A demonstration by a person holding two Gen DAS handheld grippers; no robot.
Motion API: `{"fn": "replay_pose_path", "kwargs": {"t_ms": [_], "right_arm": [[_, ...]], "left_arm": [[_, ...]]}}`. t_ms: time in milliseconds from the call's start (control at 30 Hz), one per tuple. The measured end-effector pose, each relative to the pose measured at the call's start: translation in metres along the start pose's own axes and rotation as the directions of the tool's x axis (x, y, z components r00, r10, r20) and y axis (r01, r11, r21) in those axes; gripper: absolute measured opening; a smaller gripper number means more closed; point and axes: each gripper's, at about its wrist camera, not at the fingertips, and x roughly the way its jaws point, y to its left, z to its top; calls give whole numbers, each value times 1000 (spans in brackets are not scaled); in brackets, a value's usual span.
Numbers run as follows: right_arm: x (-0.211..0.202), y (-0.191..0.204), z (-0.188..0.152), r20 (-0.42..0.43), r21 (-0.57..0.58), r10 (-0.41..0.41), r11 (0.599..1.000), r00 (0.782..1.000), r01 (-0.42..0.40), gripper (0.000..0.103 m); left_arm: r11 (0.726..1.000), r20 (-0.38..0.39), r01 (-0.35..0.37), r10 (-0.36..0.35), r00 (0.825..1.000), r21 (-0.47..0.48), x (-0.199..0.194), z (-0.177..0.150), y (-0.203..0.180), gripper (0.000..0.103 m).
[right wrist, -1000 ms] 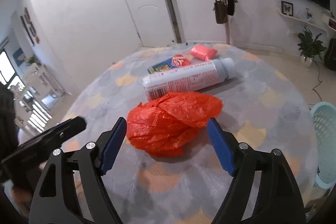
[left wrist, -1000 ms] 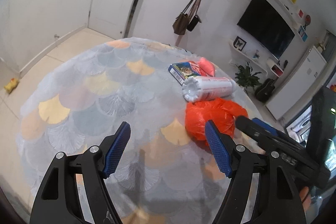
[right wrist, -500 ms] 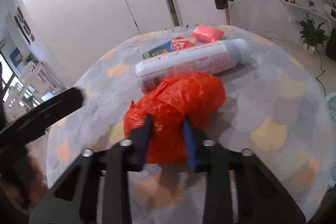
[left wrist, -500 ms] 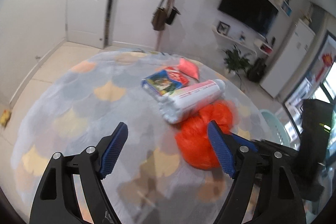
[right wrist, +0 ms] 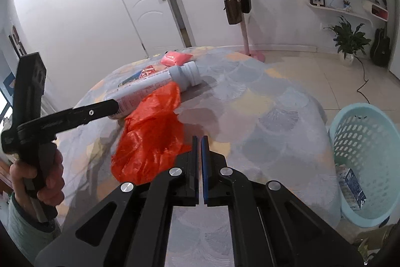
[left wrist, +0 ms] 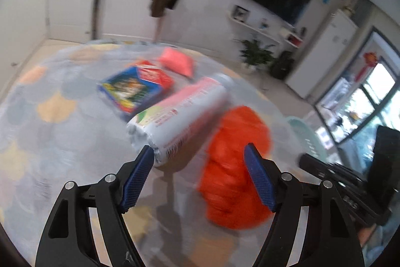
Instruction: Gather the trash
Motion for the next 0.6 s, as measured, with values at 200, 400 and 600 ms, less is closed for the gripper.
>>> {"fn": "replay_pose_path", "kwargs": {"t_ms": [200, 400, 600], "right_arm": [[10, 21, 2, -39, -35, 65, 997, 997, -66, 7], [31, 45, 2, -81, -32, 92, 995, 993, -95, 63], [52, 51, -3, -115, 2, 115, 993, 987, -116, 77]], "left_arm": [[992, -6, 115, -115, 993, 42, -20, -10, -15, 72], [999, 46, 36, -37, 998, 6, -38, 8, 9, 72], [999, 13, -49, 48, 999, 13, -19, 22, 18, 72]]}}
